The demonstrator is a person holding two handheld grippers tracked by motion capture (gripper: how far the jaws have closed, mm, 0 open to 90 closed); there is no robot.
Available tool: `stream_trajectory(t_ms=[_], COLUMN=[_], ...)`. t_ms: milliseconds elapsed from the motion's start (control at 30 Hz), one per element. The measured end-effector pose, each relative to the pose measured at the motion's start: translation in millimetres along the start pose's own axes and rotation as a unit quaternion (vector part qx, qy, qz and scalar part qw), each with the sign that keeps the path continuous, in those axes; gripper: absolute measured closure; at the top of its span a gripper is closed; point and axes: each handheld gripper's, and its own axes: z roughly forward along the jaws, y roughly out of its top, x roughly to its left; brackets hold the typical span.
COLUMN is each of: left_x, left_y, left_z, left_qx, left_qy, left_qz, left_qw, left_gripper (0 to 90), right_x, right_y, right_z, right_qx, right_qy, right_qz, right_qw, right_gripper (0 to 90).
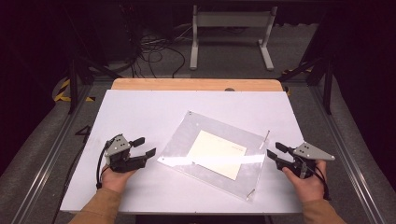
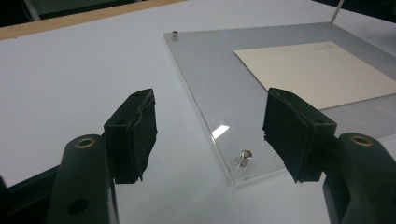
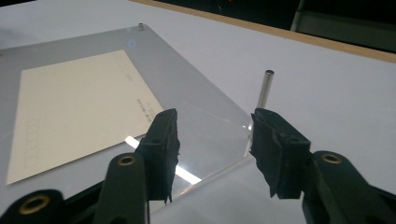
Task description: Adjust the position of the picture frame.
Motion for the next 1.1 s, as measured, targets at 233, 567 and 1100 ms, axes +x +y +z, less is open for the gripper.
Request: stream_trajectory(t_ms=[233,567,1100], left_x=[2.5,3.0,4.0], left_y=[-2.4,-4.5,-14.4], left_z=[-2.8,-5.0,-20.2], left_qx=[-0.002,0.001,0.003], left_qy=[0.001,0.001,0.016], left_qz=[-0.001,-0.002,-0.016], left_qw=[1.0000,1.0000,0.9997], left_gripper=[34.9,34.9,34.8], right_x=[-14.4,-22.8,-25.1], right_y=[5.8,12.5,26.1], right_z=[24.7,50.8,60.0], right_qx=[0.043,0.072,0.086], right_qy=[-0.010,-0.025,-0.036], right_qz=[0.017,0.025,0.001], right_qw=[0.9989,0.9968,0.9956], right_gripper=[64.4,73.4,85.2])
